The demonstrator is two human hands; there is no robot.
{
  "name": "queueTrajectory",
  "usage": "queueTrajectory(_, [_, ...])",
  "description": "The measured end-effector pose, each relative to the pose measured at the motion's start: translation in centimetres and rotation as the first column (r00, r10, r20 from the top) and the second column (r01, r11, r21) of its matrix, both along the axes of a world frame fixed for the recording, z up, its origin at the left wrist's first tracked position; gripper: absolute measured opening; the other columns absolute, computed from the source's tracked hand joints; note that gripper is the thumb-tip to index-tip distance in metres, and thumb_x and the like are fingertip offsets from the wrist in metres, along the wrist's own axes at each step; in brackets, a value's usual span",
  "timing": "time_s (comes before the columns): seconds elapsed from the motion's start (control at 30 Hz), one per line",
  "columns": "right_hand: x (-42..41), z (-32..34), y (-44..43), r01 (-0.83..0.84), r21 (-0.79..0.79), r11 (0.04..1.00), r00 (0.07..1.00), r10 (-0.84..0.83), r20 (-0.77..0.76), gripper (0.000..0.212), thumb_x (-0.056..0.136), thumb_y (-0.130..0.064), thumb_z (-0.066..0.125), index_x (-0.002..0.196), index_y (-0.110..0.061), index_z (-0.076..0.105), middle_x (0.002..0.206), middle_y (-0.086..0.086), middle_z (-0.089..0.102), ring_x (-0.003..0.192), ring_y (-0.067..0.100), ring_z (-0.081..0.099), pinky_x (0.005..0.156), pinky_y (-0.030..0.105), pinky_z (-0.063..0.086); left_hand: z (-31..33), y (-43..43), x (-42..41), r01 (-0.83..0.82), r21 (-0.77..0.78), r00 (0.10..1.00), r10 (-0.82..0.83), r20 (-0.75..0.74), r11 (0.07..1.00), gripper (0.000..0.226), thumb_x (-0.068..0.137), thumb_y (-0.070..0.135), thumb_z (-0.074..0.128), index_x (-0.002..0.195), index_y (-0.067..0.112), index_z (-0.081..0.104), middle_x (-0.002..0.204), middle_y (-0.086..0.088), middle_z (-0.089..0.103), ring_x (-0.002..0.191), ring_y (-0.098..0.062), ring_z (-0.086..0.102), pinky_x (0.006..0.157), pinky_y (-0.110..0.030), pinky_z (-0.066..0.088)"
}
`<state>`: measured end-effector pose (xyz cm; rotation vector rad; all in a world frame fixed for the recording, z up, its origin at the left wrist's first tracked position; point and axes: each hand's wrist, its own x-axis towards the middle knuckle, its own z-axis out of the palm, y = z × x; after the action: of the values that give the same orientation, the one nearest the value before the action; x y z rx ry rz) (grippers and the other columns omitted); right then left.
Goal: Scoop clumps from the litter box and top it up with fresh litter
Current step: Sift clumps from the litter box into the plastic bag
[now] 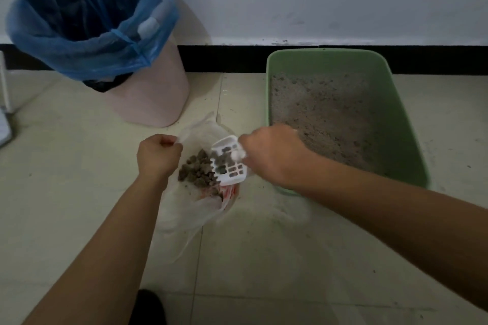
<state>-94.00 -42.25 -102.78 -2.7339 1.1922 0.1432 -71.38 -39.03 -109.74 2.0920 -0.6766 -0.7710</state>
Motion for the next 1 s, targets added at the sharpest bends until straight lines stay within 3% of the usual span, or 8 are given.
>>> queueTrajectory(0.1, [1.5,0.0,0.5,-0.209,-0.185,0.960,0.975,0.189,-0.119,0.016,0.089,-0.005,0.056,0.101,-0.015,0.063,0.085,0.001,0.063,0.076,0.021,0.060,0.074,0.032,0.039,-0.1,0.2,0.1,0.002,-0.019,1.000,-0.002,-0.013,1.000,0.009,0.083,0.010,0.066,0.081,0.018,0.066,0.079,-0.006,0.067,0.073,-0.022,0.063,0.067,-0.035,0.054])
queueTrajectory(0.2, [0.2,-0.8,0.2,-0.256,-0.313,0.914,0.966,0.229,-0.121,0.031,0.093,-0.012,0.058,0.123,-0.010,0.060,0.101,0.008,0.069,0.086,0.023,0.065,0.082,0.035,0.045,0.0,0.2,0.2,-0.008,-0.036,0.999,0.007,-0.041,0.999,0.005,0.085,0.011,0.065,0.085,0.016,0.065,0.081,-0.007,0.066,0.071,-0.020,0.062,0.062,-0.031,0.052])
queueTrajectory(0.5, [-2.3,-0.8,0.1,-0.091,-0.247,0.965,0.995,0.098,0.016,0.033,0.101,-0.029,0.050,0.131,-0.017,0.055,0.108,0.005,0.068,0.092,0.024,0.065,0.082,0.036,0.044,0.4,-0.4,-0.7,-0.071,-0.044,0.993,0.066,-0.101,0.997,0.002,0.085,0.011,0.066,0.086,0.013,0.065,0.075,-0.004,0.063,0.067,-0.019,0.059,0.059,-0.028,0.048])
queueTrajectory(0.57, [-2.0,-0.9,0.1,-0.109,-0.294,0.950,0.993,0.118,0.014,0.037,0.098,-0.023,0.054,0.135,-0.014,0.053,0.111,0.008,0.068,0.096,0.025,0.065,0.086,0.037,0.044,0.6,-0.4,-0.8,-0.073,-0.048,0.993,0.068,-0.097,0.996,0.002,0.085,0.012,0.065,0.085,0.013,0.065,0.074,-0.004,0.063,0.067,-0.019,0.059,0.058,-0.028,0.047])
queueTrajectory(0.67, [-1.7,-1.5,0.1,-0.216,-0.387,0.896,0.976,0.184,-0.119,0.057,0.092,-0.013,0.060,0.145,-0.007,0.040,0.122,0.014,0.063,0.106,0.028,0.062,0.094,0.039,0.043,1.0,-0.3,-1.0,-0.068,-0.054,0.993,0.063,-0.100,0.996,0.003,0.087,0.013,0.065,0.085,0.012,0.065,0.073,-0.004,0.062,0.067,-0.019,0.057,0.057,-0.028,0.046])
queueTrajectory(0.77, [-0.8,-2.2,0.3,-0.254,-0.343,0.904,0.966,0.219,-0.138,0.076,0.090,-0.014,0.063,0.152,0.000,0.020,0.137,0.020,0.050,0.120,0.031,0.054,0.105,0.043,0.042,1.2,0.1,-1.1,-0.080,-0.051,0.991,0.074,-0.116,0.995,0.004,0.087,0.009,0.063,0.090,0.010,0.066,0.075,-0.004,0.062,0.069,-0.020,0.057,0.058,-0.028,0.047])
queueTrajectory(0.87, [0.3,-3.5,2.1,-0.444,-0.277,0.852,0.884,0.366,-0.292,0.065,0.091,-0.008,0.058,0.148,0.002,0.026,0.133,0.021,0.052,0.109,0.032,0.060,0.093,0.043,0.051,1.1,0.7,-0.7,-0.096,-0.027,0.985,0.091,-0.148,0.995,0.014,0.086,0.003,0.061,0.098,0.008,0.067,0.082,-0.005,0.063,0.073,-0.020,0.060,0.061,-0.030,0.050])
queueTrajectory(1.0, [0.1,-3.2,2.4,-0.464,-0.287,0.838,0.880,0.398,-0.261,0.054,0.094,-0.007,0.054,0.144,-0.003,0.035,0.139,0.017,0.052,0.109,0.030,0.060,0.083,0.040,0.051,0.9,1.4,0.4,-0.139,0.001,0.976,0.137,-0.167,0.990,0.018,0.086,-0.002,0.059,0.100,0.006,0.066,0.083,-0.008,0.063,0.070,-0.018,0.060,0.058,-0.030,0.051])
